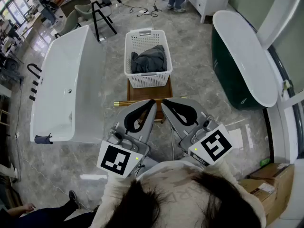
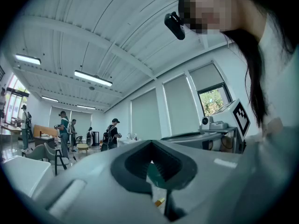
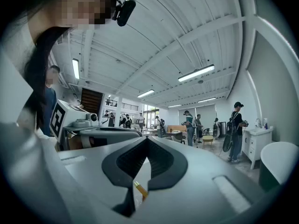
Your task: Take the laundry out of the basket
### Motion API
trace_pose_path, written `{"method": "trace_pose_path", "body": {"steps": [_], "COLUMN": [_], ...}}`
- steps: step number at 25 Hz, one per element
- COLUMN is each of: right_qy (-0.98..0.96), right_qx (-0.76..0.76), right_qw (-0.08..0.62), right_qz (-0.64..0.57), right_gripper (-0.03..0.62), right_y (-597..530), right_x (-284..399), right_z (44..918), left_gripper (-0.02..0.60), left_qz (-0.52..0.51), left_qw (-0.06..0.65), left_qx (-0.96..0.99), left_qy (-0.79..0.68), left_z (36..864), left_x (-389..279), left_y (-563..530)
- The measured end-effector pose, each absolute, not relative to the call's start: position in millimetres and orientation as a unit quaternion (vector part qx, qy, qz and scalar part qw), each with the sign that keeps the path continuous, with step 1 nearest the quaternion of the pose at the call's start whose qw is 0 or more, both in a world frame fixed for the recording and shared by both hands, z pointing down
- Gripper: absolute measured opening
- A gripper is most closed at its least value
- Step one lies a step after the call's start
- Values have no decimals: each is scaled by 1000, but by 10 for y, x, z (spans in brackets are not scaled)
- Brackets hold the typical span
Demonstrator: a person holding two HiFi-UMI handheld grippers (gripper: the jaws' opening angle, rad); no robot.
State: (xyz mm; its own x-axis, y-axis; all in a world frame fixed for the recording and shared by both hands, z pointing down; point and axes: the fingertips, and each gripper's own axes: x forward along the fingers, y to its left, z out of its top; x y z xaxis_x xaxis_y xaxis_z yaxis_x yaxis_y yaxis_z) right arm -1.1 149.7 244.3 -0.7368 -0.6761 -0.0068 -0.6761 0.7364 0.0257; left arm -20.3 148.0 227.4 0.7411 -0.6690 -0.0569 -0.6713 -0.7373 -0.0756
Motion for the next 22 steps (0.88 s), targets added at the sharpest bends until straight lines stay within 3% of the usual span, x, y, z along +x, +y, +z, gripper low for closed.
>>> {"method": "trace_pose_path", "body": {"steps": [22], "right_qy": [-931], "right_qx": [366], "right_qw": [-6], "right_qz": [-16], "right_gripper": [23], "right_y": [1072], "right_x": [-369], "right_z": [2435], "left_gripper": [0], "left_qz": [15], "left_qw": [41], "left_qx": [-938], "left_qy": [345], "left_z": [2323], "left_x": [-585], "left_y": [995]}}
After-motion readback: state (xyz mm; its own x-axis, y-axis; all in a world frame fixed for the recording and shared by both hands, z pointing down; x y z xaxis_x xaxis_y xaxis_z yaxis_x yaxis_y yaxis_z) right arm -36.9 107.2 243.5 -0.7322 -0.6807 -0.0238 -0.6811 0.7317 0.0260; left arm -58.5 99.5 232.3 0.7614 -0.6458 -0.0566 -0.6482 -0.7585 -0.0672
